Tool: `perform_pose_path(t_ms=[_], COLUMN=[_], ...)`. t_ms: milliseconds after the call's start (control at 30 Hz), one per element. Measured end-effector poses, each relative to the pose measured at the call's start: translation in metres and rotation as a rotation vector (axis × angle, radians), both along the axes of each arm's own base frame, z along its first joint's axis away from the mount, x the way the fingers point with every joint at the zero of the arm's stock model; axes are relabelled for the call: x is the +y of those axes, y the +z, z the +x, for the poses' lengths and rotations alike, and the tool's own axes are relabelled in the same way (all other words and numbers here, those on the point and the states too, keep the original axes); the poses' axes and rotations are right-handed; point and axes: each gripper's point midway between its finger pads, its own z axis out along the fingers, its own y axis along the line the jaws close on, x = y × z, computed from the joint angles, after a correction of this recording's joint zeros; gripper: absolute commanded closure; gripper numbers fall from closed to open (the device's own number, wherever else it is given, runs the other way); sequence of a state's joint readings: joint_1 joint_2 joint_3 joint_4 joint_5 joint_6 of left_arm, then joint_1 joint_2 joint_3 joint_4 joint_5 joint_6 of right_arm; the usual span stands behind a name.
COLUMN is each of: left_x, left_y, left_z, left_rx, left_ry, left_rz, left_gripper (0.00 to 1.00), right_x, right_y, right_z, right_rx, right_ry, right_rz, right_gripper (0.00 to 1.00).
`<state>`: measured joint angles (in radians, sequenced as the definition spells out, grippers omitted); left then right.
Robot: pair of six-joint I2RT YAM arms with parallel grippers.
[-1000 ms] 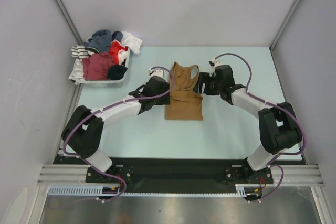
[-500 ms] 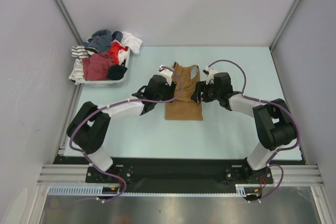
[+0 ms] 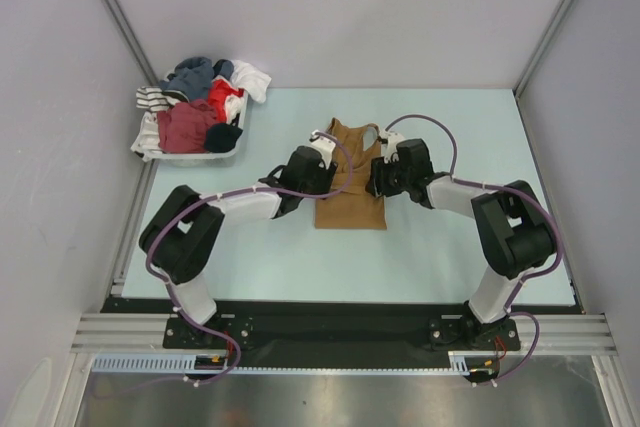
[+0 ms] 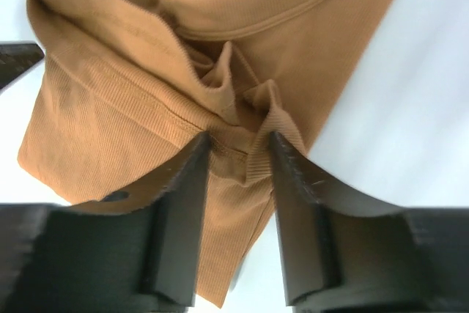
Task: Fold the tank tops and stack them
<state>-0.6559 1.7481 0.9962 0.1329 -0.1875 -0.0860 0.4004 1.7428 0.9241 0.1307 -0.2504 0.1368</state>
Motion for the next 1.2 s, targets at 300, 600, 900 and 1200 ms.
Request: perform_pose_path(t_ms=[300,600,900,1200], left_x=[0.005,0.004,0.021,0.014], left_y=[-0.017,-0.02,-0.023,-0.015], left_z=[-0.003,0.002,0.007,0.001], left_rx=[0.038,0.06,0.113,0.124], left_ry=[0.01,0.021,0.076,0.043], left_rz=[0.037,0.019,-0.092,-0.206], left_gripper=[0.46,0.34,0.37,0.44], right_x=[-0.005,-0.007,-0.016,-0.021], right_y=[0.001,0.004,0.002,0.003], right_z=[0.005,0.009,0.013,0.015], right_rx=[-0.008,-0.006,0.01,0.021], right_ry=[-0.029,-0.055,-0.108,-0.137], right_rz=[-0.014,-0.007,-0.005,0.009], right_gripper=[0.68,0.64,0.59,0.57])
